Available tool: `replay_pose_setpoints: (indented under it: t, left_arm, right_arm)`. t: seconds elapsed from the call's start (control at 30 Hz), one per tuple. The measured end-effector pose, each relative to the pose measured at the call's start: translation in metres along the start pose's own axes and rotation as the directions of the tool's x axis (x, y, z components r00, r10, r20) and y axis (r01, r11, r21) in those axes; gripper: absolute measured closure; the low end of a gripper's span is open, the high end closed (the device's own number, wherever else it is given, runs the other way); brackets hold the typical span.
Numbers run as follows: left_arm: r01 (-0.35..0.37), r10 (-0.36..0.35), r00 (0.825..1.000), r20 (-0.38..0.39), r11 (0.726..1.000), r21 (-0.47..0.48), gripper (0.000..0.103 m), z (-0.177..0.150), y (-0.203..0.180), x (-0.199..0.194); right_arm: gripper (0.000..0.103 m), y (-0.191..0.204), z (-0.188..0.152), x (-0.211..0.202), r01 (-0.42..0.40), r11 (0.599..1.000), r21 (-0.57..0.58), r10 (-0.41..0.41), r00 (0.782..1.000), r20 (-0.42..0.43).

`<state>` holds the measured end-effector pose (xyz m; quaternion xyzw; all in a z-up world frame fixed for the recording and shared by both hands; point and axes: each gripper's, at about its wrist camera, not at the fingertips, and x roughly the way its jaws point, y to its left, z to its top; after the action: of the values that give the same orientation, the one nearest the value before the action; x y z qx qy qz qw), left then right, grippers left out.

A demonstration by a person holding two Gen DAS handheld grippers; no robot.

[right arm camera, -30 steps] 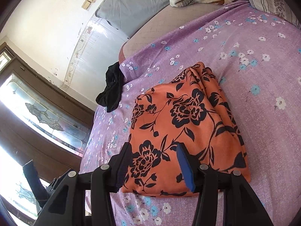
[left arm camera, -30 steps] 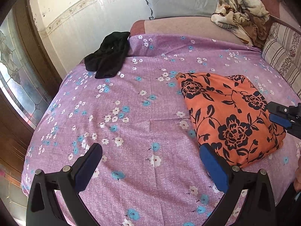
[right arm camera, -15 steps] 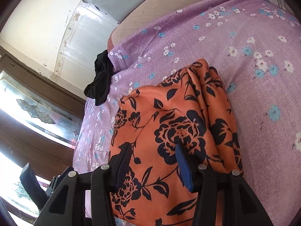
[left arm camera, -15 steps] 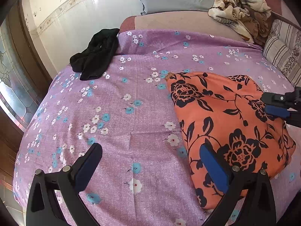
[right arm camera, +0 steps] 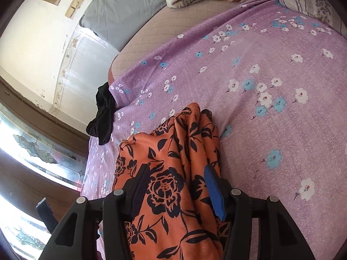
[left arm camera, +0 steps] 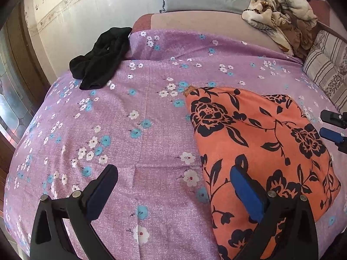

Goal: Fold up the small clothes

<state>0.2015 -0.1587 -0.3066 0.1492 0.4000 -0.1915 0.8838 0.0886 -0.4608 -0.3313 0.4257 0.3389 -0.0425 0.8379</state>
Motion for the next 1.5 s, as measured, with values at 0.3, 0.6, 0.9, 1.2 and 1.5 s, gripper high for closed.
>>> replay_pose_setpoints:
  t: [0.3, 0.6, 0.9, 1.2, 1.5]
  left_arm:
    - [0.168, -0.167, 0.984, -0.059, 0.986, 0.010, 0.000, 0.007, -0.001, 0.016]
    - [0.393, -0.375, 0.909, -0.180, 0.916, 0.075, 0.000, 0.010, -0.032, 0.036]
    - [0.519, -0.512, 0.826, -0.235, 0.854, -0.036, 0.000, 0.007, -0.032, 0.055]
    - [0.540, -0.554, 0.809, -0.197, 0.832, -0.123, 0.008, 0.009, -0.026, 0.064]
    - [0.513, -0.521, 0.841, -0.144, 0.853, -0.094, 0.042, 0.012, -0.021, 0.049]
  right_arm:
    - [0.037, -0.028, 0.019, 0.015, -0.047, 0.995, 0.083, 0.056, 0.992, -0.111]
    - [0.034, -0.050, 0.023, 0.041, -0.096, 0.987, 0.127, 0.125, 0.961, -0.248]
    - [0.031, -0.039, 0.012, 0.066, -0.209, 0.969, 0.129, 0.240, 0.916, -0.323]
    - [0.034, -0.011, -0.004, 0.081, -0.171, 0.985, 0.033, 0.172, 0.929, -0.329]
    - [0.059, 0.036, -0.010, 0.064, -0.090, 0.983, -0.159, 0.047, 0.965, -0.257]
